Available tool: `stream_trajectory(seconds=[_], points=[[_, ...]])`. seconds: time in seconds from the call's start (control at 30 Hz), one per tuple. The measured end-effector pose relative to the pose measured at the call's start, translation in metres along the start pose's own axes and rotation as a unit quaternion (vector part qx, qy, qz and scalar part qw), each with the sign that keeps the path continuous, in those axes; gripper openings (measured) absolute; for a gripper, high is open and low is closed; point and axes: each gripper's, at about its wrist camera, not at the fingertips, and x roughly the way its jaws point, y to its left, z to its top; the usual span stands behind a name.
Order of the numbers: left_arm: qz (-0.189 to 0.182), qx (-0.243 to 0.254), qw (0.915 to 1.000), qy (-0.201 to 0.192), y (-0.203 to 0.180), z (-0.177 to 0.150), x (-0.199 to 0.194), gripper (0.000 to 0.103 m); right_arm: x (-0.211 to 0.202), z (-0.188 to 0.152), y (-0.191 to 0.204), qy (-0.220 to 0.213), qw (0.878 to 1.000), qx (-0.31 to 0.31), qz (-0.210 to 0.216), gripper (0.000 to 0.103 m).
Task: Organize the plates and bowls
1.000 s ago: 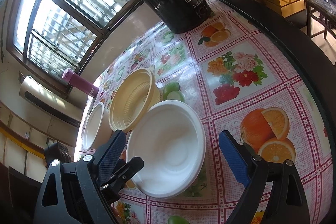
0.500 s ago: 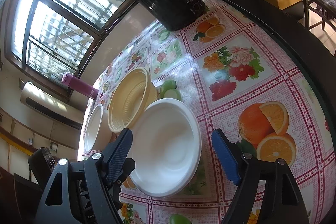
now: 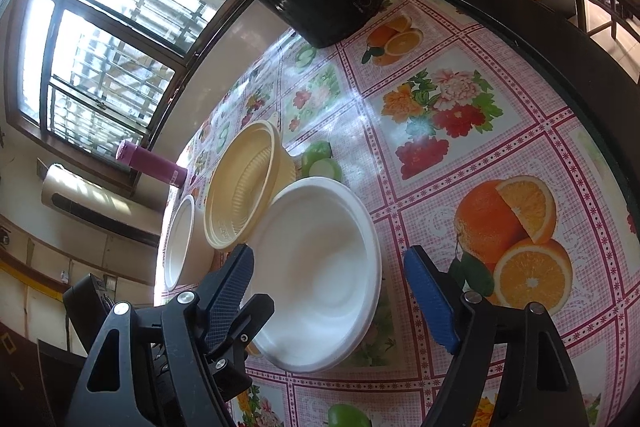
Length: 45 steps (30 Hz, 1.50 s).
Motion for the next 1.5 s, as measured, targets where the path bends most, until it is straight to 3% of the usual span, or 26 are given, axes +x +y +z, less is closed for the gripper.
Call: stream_trajectory(seconds=[0.3, 0.47, 0.6, 1.13, 1.5], points=[[-0.015, -0.001, 0.9999, -0.001, 0.004, -0.001, 0.000, 0.103, 0.003, -0.002, -0.002, 0.018, 1.000, 0.013, 0.007, 0.083], [-0.026, 0.002, 0.9996, -0.011, 0.003, -0.001, -0.007, 0.103, -0.004, -0.001, 0.003, -0.016, 1.000, 0.002, 0.009, 0.103], [-0.022, 0.008, 0.9996, -0.013, 0.002, -0.002, -0.007, 0.103, -0.009, 0.000, 0.003, -0.032, 0.999, 0.004, 0.010, 0.103], [-0.026, 0.004, 0.9996, 0.001, 0.006, -0.001, 0.000, 0.103, 0.008, -0.002, 0.000, 0.004, 1.000, 0.021, 0.021, 0.103], [-0.009, 0.003, 0.9999, 0.011, 0.005, 0.000, 0.004, 0.103, 0.002, -0.001, 0.000, -0.005, 1.000, 0.018, 0.010, 0.103]])
